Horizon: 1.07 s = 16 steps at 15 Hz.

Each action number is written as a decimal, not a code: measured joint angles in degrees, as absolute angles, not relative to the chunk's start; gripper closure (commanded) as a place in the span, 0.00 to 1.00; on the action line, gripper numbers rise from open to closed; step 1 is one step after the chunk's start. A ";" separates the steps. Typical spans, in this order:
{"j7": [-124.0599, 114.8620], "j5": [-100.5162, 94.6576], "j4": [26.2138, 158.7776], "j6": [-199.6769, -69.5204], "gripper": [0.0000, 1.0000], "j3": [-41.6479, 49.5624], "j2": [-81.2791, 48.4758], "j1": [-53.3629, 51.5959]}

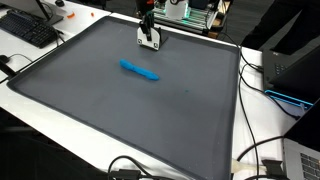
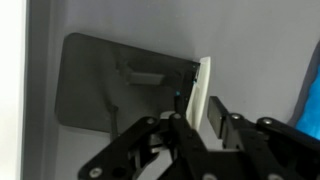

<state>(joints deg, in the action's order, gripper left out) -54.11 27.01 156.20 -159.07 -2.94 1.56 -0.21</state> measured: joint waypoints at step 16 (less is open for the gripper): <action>-60.60 24.00 154.76 -152.64 0.99 -3.15 7.29 -0.71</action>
<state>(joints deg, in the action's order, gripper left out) -60.60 24.00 154.76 -152.64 -3.15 7.29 -0.71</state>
